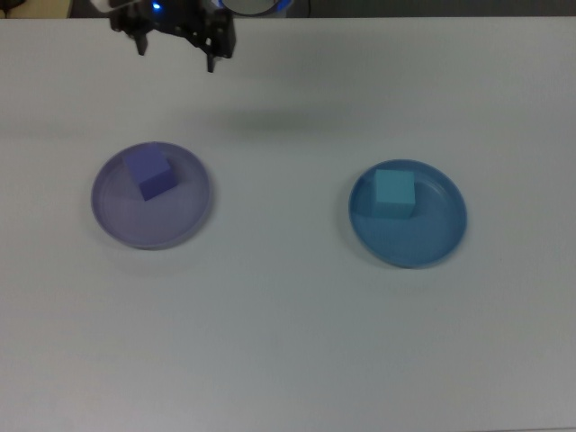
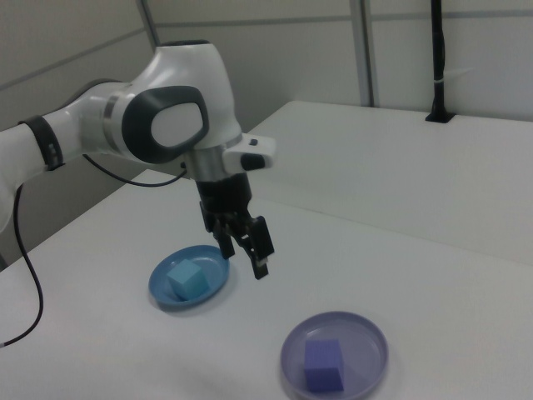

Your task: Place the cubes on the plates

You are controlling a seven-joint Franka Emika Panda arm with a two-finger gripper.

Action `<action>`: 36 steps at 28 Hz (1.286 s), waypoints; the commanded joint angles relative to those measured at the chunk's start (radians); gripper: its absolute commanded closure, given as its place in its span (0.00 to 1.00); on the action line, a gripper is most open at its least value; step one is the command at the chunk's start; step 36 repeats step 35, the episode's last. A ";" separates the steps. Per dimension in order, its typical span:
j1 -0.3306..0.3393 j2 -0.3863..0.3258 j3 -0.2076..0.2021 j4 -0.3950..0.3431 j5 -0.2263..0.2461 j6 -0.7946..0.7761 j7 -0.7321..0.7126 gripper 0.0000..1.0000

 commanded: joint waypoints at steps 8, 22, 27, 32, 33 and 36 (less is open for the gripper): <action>0.002 -0.011 -0.055 -0.018 0.017 0.001 -0.041 0.00; -0.015 -0.010 -0.056 -0.015 0.014 0.001 -0.050 0.00; -0.017 -0.010 -0.056 -0.013 0.014 0.004 -0.050 0.00; -0.023 -0.007 -0.056 -0.003 0.016 0.002 -0.050 0.00; -0.031 -0.005 -0.056 -0.001 0.017 0.004 -0.050 0.00; -0.031 -0.005 -0.056 -0.001 0.017 0.004 -0.051 0.00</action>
